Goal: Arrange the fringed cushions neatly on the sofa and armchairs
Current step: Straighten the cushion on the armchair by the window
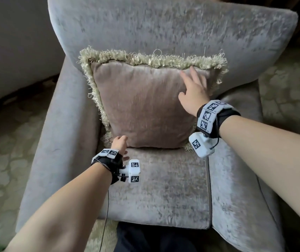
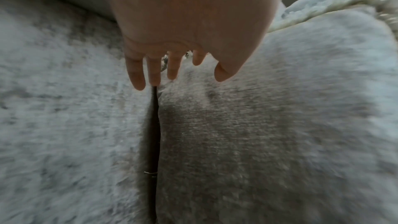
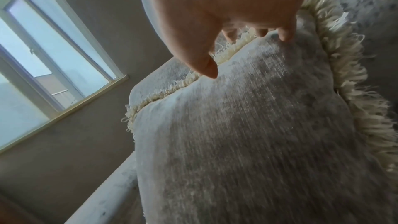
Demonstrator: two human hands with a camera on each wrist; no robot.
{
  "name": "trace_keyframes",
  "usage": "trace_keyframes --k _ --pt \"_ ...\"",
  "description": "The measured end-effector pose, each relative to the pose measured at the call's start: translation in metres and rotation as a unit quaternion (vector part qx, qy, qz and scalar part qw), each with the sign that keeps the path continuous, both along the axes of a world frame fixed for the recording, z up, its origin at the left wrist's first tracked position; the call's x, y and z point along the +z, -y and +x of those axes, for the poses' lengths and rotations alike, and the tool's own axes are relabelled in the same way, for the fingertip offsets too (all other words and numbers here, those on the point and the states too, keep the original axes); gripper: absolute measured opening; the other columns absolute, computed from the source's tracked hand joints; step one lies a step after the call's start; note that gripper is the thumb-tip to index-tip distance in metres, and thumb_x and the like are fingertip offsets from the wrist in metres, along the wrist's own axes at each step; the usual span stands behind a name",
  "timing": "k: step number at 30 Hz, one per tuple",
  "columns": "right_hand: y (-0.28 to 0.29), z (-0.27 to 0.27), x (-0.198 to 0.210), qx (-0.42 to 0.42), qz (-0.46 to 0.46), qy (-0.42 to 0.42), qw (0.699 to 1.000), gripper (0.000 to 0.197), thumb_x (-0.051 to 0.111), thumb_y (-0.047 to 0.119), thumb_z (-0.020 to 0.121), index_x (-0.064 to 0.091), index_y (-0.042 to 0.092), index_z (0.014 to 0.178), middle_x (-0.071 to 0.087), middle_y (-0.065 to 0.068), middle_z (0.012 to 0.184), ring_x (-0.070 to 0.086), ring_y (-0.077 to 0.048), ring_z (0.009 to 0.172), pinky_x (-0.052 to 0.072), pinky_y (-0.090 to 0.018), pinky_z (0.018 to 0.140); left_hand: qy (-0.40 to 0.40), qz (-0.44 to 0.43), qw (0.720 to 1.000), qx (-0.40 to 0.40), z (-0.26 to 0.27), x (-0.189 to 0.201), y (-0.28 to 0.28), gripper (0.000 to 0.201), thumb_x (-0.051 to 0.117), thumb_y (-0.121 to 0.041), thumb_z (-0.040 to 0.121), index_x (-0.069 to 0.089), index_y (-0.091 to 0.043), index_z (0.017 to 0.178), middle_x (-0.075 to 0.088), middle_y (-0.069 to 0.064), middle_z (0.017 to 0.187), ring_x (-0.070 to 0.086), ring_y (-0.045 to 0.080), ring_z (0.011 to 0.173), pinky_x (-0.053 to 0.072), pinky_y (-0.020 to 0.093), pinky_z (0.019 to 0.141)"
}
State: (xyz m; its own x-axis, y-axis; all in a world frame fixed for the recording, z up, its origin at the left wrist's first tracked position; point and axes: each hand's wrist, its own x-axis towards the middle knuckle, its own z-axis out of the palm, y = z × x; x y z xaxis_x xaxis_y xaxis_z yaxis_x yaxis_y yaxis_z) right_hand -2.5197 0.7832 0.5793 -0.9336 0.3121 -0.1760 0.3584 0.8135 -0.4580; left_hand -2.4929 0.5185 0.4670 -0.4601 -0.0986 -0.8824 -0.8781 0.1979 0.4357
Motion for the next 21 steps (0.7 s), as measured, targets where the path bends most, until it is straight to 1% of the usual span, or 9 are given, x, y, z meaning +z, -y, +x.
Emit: trace_keyframes --k 3,5,7,9,11,13,16,18,21 --pt "-0.003 -0.008 -0.021 0.003 0.022 0.009 1.0 0.072 0.048 0.018 0.094 0.016 0.039 0.154 -0.004 0.009 0.166 -0.003 -0.037 0.151 0.016 -0.051 0.119 -0.004 0.023 1.0 0.021 -0.017 -0.032 -0.001 0.044 0.043 -0.029 0.092 0.038 -0.018 0.134 0.042 0.007 0.118 0.053 0.029 0.092 0.049 0.042 0.083" --pt "-0.002 -0.011 -0.032 0.007 0.05 0.02 0.999 0.072 0.05 0.027 0.095 0.012 0.037 0.155 -0.001 0.008 0.166 -0.002 -0.037 0.151 0.017 -0.053 0.119 -0.003 0.039 0.998 0.049 -0.03 -0.057 0.005 0.055 0.05 -0.03 0.085 0.035 -0.015 0.136 0.046 0.008 0.127 0.058 0.036 0.099 0.05 0.051 0.087" --pt "-0.002 -0.011 -0.041 -0.003 0.058 0.017 0.998 0.072 0.051 0.03 0.096 0.011 0.034 0.156 0.006 0.006 0.165 0.003 -0.036 0.15 0.018 -0.051 0.119 -0.016 0.01 0.998 0.066 -0.044 -0.114 0.024 0.07 0.057 -0.031 0.075 0.035 -0.011 0.138 0.049 0.013 0.133 0.058 0.041 0.109 0.053 0.047 0.072" --pt "-0.002 -0.014 -0.049 -0.018 0.063 -0.007 0.998 0.069 0.049 0.026 0.098 0.013 0.029 0.156 0.019 0.004 0.162 0.014 -0.036 0.146 0.022 -0.049 0.119 0.024 0.018 0.996 0.083 -0.053 -0.169 0.039 0.091 0.063 -0.037 0.058 0.037 -0.01 0.141 0.052 0.018 0.135 0.058 0.044 0.114 0.052 0.048 0.067" --pt "-0.002 -0.015 -0.053 -0.015 0.082 -0.03 0.996 0.065 0.048 0.022 0.099 0.016 0.026 0.156 0.033 0.003 0.154 0.026 -0.035 0.137 0.03 -0.046 0.113 0.071 0.044 0.991 0.106 -0.049 -0.13 0.027 0.087 0.064 -0.04 0.055 0.042 -0.007 0.133 0.055 0.022 0.128 0.062 0.042 0.108 0.053 0.057 0.081" --pt "-0.003 -0.017 -0.056 -0.014 0.103 -0.037 0.994 0.063 0.048 0.023 0.098 0.021 0.026 0.155 0.039 0.002 0.147 0.032 -0.034 0.128 0.04 -0.045 0.102 0.093 0.082 0.984 0.13 -0.041 -0.096 0.01 0.055 0.056 -0.04 0.077 0.041 -0.002 0.114 0.053 0.022 0.106 0.058 0.033 0.09 0.047 0.053 0.097" --pt "-0.003 -0.02 -0.061 -0.021 0.108 -0.034 0.993 0.064 0.051 0.023 0.097 0.023 0.029 0.154 0.043 0.0 0.14 0.036 -0.035 0.12 0.043 -0.043 0.092 0.091 0.108 0.977 0.161 -0.04 -0.087 -0.009 0.041 0.044 -0.037 0.095 0.036 -0.004 0.117 0.046 0.015 0.09 0.049 0.03 0.077 0.049 0.047 0.089" --pt "0.0 -0.02 -0.063 -0.026 0.114 -0.027 0.993 0.065 0.053 0.024 0.097 0.023 0.031 0.154 0.042 -0.005 0.136 0.036 -0.035 0.118 0.042 -0.042 0.087 0.103 0.145 0.966 0.187 -0.041 -0.083 -0.014 0.05 0.041 -0.039 0.099 0.032 -0.006 0.135 0.05 0.02 0.108 0.053 0.034 0.083 0.046 0.047 0.092" --pt "0.003 -0.017 -0.063 -0.033 0.118 -0.023 0.992 0.063 0.054 0.023 0.096 0.026 0.033 0.152 0.043 -0.011 0.13 0.038 -0.035 0.117 0.04 -0.041 0.083 0.116 0.139 0.962 0.203 -0.037 -0.083 -0.013 0.07 0.043 -0.039 0.098 0.017 0.001 0.15 0.034 0.021 0.147 0.054 0.04 0.109 0.04 0.05 0.108"
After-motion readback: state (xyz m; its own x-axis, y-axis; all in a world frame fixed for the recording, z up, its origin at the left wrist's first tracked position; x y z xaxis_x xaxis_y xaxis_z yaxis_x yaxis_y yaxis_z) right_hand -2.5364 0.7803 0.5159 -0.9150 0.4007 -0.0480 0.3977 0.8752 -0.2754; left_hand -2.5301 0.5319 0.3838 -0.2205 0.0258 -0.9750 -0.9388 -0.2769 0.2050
